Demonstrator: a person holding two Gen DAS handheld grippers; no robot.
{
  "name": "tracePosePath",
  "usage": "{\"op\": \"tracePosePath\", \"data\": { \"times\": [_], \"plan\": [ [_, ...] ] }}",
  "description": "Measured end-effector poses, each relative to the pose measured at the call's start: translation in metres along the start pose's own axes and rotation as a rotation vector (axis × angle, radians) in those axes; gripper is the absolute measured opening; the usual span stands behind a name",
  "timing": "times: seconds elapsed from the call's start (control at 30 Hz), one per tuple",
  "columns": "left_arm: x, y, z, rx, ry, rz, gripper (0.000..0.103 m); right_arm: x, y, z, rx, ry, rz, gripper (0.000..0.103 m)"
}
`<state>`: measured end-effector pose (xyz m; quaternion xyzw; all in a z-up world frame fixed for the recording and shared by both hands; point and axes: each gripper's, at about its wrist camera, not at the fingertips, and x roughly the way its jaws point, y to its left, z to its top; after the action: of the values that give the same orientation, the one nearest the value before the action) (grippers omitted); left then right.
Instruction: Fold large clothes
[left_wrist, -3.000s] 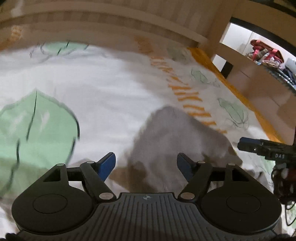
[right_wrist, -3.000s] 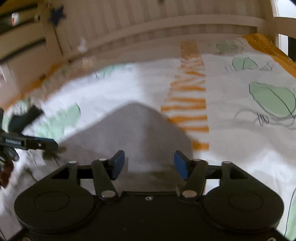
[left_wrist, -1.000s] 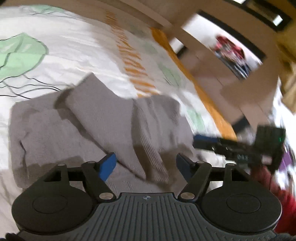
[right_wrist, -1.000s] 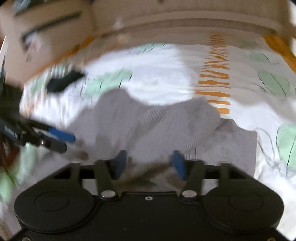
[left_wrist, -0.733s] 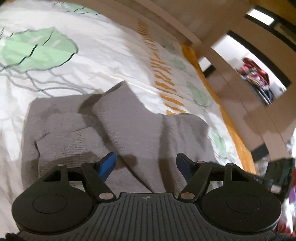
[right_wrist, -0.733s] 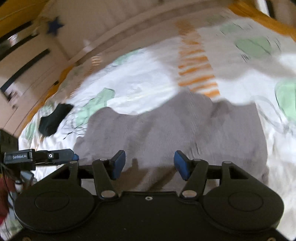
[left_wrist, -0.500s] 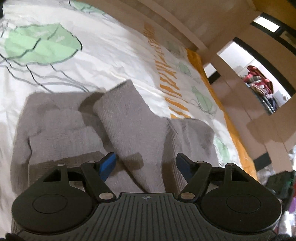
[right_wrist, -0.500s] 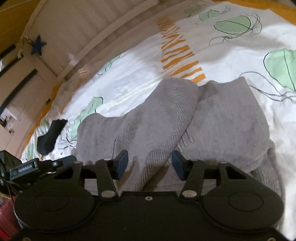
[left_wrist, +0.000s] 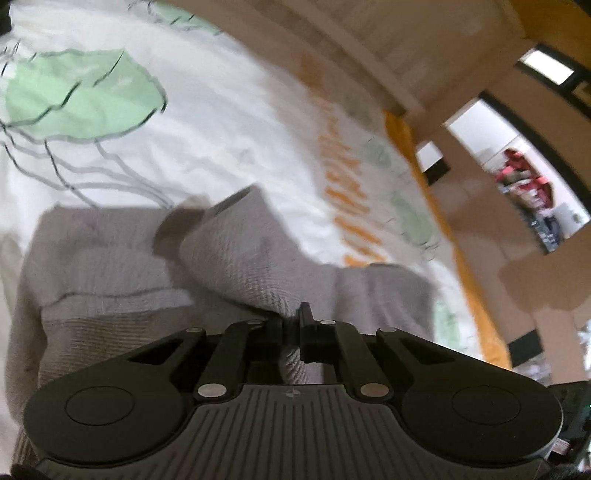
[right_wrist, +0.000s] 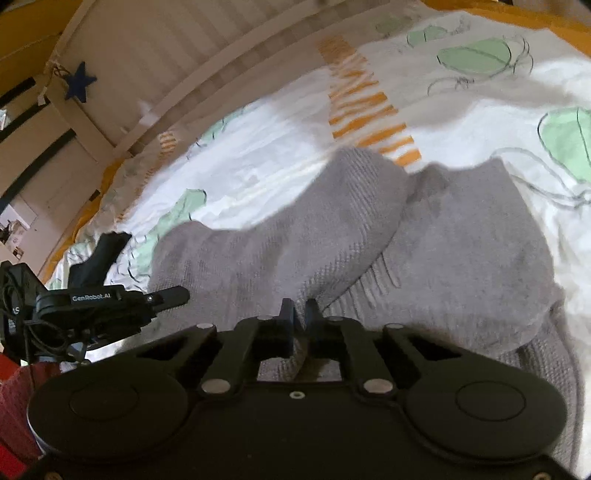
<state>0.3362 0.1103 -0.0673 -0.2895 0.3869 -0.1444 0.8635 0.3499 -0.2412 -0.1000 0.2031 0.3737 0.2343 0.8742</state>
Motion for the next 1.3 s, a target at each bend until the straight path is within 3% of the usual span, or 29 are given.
{"op": "tracePosePath", "data": {
  "times": [0.13,0.23,0.33,0.37,0.47,0.6,0.63,0.67,0.7,0.93,1.1,1.17,1.23,1.27,1.3],
  "plan": [
    [-0.032,-0.003,-0.006,0.005,0.001,-0.055,0.007,-0.034,0.006,0.007,0.026,-0.037,0.061,0.011],
    [-0.029,0.010,-0.019,0.049,0.018,0.030,0.007,-0.039,0.002,-0.003,0.029,0.011,0.034,0.011],
    [-0.011,0.038,-0.030,0.015,0.086,0.129,0.006,-0.015,-0.013,-0.020,0.026,0.144,-0.095,0.015],
    [-0.011,0.046,-0.033,0.001,0.086,0.129,0.006,-0.009,-0.019,-0.026,0.040,0.173,-0.126,0.016],
    [-0.023,0.043,-0.032,0.035,0.044,0.120,0.010,-0.019,-0.024,-0.027,0.070,0.135,-0.100,0.020],
    [-0.033,0.009,-0.021,0.217,-0.041,0.137,0.056,-0.032,-0.012,-0.007,-0.023,0.026,-0.101,0.023],
    [-0.035,0.005,-0.020,0.242,-0.064,0.137,0.063,-0.030,-0.011,-0.001,-0.032,0.006,-0.103,0.030],
    [-0.036,-0.003,-0.018,0.268,-0.092,0.143,0.063,-0.028,-0.012,0.004,-0.035,-0.007,-0.101,0.051],
    [-0.034,-0.008,-0.016,0.289,-0.107,0.151,0.065,-0.023,-0.012,0.010,-0.039,-0.015,-0.099,0.063],
    [-0.007,-0.022,0.009,0.324,-0.125,0.212,0.065,0.011,-0.013,0.020,-0.089,-0.012,-0.139,0.063],
    [0.010,-0.013,0.022,0.314,-0.084,0.194,0.064,0.024,-0.019,0.025,-0.093,-0.026,-0.148,0.063],
    [0.016,-0.007,0.024,0.299,-0.058,0.184,0.063,0.026,-0.022,0.026,-0.087,-0.031,-0.138,0.061],
    [0.021,0.002,0.024,0.272,-0.033,0.239,0.052,0.025,-0.021,0.026,-0.100,-0.046,-0.120,0.022],
    [0.023,0.011,0.024,0.251,-0.020,0.272,0.051,0.023,-0.020,0.027,-0.111,-0.059,-0.129,0.011],
    [0.025,0.023,0.022,0.221,-0.010,0.287,0.051,0.019,-0.024,0.028,-0.095,-0.070,-0.144,0.010]
  ]
}}
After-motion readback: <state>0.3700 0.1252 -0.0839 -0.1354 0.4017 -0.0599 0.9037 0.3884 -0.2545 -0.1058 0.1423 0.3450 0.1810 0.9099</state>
